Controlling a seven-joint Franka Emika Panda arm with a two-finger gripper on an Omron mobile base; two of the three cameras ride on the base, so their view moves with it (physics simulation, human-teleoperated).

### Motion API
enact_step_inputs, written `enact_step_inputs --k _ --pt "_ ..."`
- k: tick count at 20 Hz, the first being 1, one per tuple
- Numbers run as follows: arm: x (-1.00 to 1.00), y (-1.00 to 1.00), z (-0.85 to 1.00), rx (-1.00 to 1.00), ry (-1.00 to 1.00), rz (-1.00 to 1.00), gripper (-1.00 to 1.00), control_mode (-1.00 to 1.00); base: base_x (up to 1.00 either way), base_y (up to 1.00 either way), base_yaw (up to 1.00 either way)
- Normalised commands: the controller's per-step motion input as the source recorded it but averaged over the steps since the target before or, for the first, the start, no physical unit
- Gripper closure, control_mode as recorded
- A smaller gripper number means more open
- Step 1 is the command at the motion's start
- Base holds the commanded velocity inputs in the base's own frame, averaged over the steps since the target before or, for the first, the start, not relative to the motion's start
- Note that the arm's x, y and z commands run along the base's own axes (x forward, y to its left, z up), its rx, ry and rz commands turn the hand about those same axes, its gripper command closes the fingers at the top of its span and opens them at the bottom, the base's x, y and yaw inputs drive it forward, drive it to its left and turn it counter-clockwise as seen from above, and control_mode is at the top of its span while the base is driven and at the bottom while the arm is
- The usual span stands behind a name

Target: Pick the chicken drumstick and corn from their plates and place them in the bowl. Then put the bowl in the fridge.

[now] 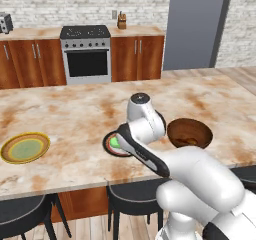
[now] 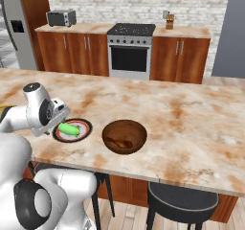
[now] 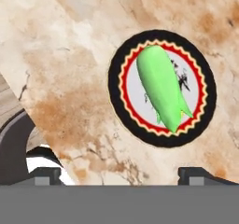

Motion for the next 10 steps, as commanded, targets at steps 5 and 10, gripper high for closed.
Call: enact_step_inputs --k 5,10 --pt "0.52 0.04 -0.09 0.00 0.21 0.02 -1.00 -1.00 0.00 0.00 0.00" --pt "0.44 0.06 -0.29 0.00 0.18 0.03 -1.00 -1.00 0.00 0.00 0.00"
